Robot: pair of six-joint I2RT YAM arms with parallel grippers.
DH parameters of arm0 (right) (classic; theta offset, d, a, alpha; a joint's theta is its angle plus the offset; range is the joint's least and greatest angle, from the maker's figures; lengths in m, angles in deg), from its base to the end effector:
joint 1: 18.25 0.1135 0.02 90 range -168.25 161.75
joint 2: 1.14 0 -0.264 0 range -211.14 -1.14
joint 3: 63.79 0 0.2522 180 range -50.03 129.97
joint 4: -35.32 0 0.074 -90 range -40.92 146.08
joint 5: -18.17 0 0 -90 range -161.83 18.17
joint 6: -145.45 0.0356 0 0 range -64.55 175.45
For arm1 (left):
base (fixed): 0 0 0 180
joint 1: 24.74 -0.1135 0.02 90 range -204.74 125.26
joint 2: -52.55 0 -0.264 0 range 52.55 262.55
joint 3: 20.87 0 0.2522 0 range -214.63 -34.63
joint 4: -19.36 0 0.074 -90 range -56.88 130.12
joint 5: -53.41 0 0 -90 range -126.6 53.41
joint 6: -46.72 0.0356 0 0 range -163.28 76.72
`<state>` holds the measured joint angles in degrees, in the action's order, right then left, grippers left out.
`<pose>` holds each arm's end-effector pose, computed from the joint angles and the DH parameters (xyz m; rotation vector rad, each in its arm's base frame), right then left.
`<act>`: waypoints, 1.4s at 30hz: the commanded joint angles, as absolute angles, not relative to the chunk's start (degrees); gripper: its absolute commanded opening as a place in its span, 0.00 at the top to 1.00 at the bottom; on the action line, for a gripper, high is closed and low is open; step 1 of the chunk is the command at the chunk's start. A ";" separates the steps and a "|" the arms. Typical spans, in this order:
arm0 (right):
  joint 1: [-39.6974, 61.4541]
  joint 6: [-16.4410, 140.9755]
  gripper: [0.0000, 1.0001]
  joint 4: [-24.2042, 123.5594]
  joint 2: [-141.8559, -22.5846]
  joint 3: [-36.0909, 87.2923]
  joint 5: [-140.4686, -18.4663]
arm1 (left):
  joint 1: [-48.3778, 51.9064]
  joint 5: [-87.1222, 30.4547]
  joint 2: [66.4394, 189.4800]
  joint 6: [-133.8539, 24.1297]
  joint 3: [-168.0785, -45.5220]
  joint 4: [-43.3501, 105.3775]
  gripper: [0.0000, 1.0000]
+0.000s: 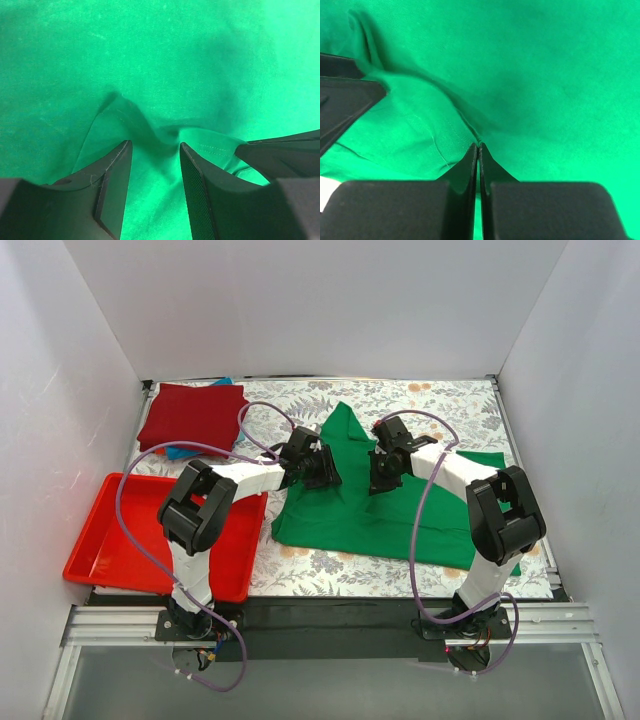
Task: Fold and stack the t-shirts
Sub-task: Fold the tshirt
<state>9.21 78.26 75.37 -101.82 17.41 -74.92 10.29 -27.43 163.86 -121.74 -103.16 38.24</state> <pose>0.3205 0.1687 0.1944 -0.1273 2.6551 0.3724 0.3322 -0.2398 0.1561 -0.9205 2.5362 -0.9864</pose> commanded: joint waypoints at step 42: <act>-10.07 72.51 0.50 80.11 -94.65 19.84 -69.28 | 8.05 -31.23 170.23 -118.96 -126.11 47.52 0.58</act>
<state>-7.86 75.55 80.61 -96.32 17.41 -68.93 9.59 -30.14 167.86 -120.01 -121.55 43.90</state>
